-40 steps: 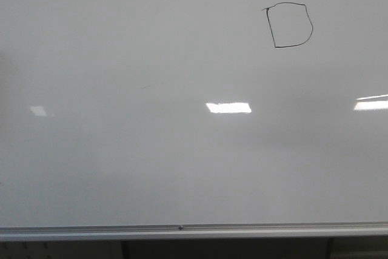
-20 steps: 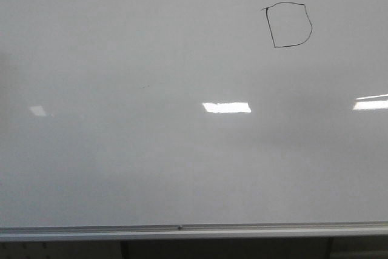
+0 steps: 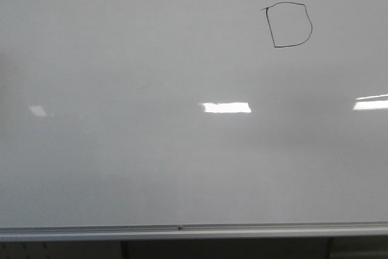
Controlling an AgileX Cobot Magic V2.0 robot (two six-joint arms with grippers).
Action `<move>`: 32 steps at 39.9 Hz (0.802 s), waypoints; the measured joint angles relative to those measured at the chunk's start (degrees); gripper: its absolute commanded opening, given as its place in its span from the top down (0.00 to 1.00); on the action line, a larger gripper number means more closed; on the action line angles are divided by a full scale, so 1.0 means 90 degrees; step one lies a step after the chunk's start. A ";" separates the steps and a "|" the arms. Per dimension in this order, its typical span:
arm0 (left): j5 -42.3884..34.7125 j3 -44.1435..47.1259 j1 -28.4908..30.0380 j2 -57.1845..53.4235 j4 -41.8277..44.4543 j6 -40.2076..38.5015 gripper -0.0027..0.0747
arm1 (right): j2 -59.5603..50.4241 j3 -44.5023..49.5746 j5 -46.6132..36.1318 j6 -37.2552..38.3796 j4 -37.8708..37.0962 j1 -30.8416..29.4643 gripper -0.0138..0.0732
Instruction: Write number 0 on whiteboard
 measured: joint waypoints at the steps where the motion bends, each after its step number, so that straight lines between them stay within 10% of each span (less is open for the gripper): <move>1: 0.0000 0.0000 0.0000 0.0000 0.0000 0.0000 0.99 | 0.0000 0.0000 0.0000 0.0000 0.0000 0.0000 0.92; 32: 0.0000 0.0000 0.0000 0.0000 0.0000 0.0000 0.99 | 0.0000 0.0000 -0.0288 0.0000 -0.0069 0.0000 0.92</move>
